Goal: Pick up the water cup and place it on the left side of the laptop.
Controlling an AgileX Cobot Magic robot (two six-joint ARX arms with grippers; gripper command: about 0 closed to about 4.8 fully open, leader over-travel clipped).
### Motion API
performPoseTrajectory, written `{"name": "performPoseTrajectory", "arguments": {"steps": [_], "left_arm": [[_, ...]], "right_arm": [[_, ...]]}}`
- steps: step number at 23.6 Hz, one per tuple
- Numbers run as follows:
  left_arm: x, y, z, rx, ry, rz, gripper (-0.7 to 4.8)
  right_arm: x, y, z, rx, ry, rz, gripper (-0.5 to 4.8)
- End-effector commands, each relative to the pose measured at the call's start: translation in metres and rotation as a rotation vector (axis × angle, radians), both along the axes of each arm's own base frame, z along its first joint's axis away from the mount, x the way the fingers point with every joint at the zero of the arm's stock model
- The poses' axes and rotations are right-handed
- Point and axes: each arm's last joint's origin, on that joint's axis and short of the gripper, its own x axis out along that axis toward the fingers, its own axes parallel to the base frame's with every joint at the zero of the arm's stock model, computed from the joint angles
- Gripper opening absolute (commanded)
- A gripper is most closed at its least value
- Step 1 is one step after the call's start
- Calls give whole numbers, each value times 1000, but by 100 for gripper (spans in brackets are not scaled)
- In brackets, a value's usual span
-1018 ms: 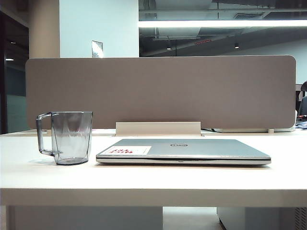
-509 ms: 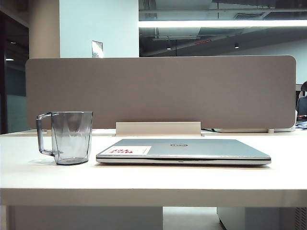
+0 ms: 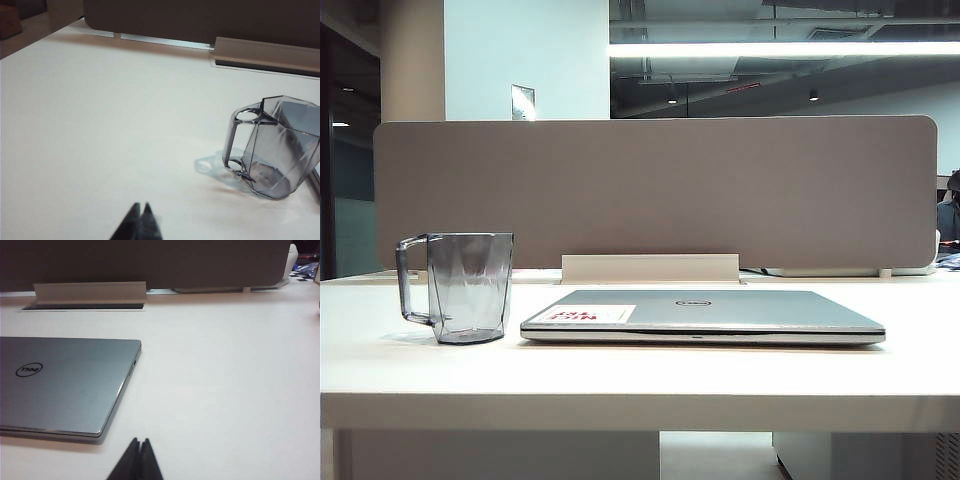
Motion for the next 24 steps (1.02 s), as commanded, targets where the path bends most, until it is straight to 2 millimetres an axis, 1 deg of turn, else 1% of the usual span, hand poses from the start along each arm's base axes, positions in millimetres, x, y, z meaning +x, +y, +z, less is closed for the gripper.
{"name": "performPoseTrajectory", "arguments": {"steps": [1, 24], "left_arm": [[0, 0, 2, -3, -8, -3, -6], [0, 0, 2, -3, -8, -3, -6]], "right_arm": [[0, 0, -1, -46, -9, 2, -8], [0, 0, -1, -55, -9, 5, -8]]}}
